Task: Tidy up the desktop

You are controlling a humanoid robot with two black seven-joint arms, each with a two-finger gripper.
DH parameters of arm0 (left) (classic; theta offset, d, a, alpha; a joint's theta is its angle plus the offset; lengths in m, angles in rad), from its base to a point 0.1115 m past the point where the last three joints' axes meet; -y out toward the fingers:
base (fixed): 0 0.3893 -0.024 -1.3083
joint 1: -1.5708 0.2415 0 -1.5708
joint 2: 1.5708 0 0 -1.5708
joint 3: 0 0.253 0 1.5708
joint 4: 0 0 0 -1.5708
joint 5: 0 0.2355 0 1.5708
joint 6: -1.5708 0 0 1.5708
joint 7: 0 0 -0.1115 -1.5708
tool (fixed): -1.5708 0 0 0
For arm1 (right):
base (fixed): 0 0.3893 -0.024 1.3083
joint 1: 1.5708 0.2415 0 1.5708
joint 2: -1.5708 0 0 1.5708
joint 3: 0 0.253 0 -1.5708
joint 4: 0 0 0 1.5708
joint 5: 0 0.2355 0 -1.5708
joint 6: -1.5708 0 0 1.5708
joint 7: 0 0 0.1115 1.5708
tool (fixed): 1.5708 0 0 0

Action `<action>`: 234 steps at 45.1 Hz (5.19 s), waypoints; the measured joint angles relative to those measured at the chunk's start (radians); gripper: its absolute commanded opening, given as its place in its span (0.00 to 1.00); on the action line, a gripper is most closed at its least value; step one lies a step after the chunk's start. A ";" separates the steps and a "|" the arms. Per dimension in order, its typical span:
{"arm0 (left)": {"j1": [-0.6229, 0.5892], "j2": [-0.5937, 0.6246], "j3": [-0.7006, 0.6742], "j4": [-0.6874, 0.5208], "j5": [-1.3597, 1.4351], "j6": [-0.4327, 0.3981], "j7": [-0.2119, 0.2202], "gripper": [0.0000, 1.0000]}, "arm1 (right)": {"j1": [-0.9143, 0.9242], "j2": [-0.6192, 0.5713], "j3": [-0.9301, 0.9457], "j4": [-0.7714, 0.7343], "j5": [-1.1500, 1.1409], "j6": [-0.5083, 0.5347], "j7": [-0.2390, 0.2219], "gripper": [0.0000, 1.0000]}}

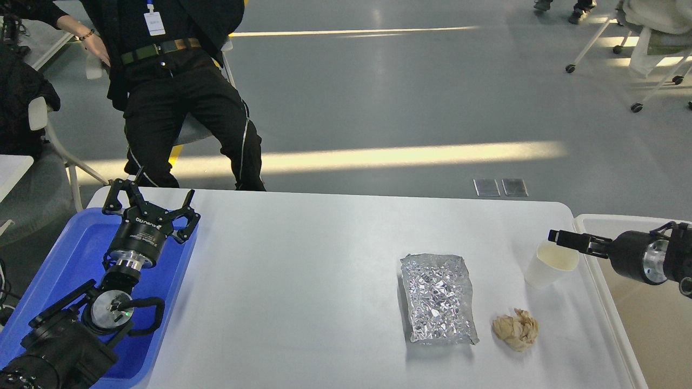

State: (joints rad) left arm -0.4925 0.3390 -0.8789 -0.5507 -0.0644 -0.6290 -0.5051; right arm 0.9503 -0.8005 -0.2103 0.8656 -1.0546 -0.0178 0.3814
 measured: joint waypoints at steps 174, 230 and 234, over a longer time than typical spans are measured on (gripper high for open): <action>0.000 0.000 0.000 -0.002 0.000 0.000 0.000 1.00 | 0.458 -0.700 -0.149 0.377 0.300 0.088 0.016 0.00; 0.000 0.000 0.000 0.000 0.000 0.000 0.000 1.00 | -0.415 0.001 0.176 -0.549 1.381 0.105 0.000 0.00; 0.000 0.000 0.000 0.000 0.000 0.000 0.000 1.00 | -0.440 0.070 0.198 -0.623 1.386 0.111 -0.016 0.00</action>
State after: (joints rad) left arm -0.4924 0.3391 -0.8790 -0.5510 -0.0645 -0.6290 -0.5049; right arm 0.5099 -0.7306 -0.0126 0.2429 0.3318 0.0930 0.3658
